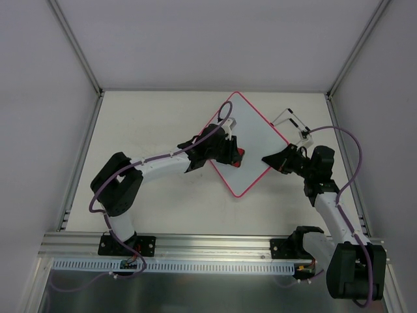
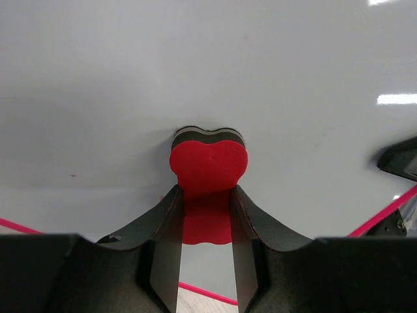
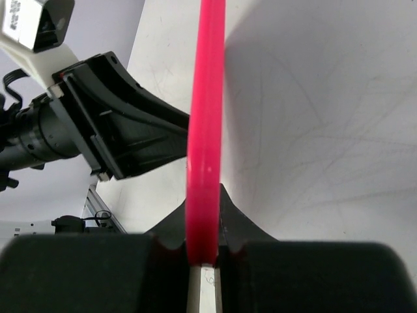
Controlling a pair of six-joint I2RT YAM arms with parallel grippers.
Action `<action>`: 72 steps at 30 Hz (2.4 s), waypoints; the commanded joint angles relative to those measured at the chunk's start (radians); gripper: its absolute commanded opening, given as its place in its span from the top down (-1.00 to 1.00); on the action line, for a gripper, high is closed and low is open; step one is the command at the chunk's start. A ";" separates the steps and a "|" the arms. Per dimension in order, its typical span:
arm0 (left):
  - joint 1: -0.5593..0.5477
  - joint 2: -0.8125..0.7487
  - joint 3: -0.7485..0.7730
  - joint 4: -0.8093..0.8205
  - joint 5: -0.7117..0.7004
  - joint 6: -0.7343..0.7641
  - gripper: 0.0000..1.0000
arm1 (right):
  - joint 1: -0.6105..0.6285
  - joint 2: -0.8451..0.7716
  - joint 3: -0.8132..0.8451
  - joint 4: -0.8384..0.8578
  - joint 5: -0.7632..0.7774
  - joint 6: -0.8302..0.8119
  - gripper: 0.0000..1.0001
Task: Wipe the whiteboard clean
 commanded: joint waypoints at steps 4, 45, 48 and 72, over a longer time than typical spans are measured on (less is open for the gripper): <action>0.161 0.023 -0.072 -0.052 -0.039 0.001 1.00 | 0.051 -0.043 0.056 0.167 -0.282 0.064 0.99; -0.063 -0.008 -0.014 -0.053 -0.125 -0.024 1.00 | 0.051 -0.069 0.033 0.173 -0.242 0.084 1.00; 0.021 -0.012 -0.020 -0.053 -0.132 -0.008 1.00 | 0.051 -0.071 0.030 0.173 -0.247 0.084 0.99; -0.116 0.097 0.189 -0.111 0.005 0.211 1.00 | 0.049 -0.054 0.039 0.173 -0.231 0.076 0.99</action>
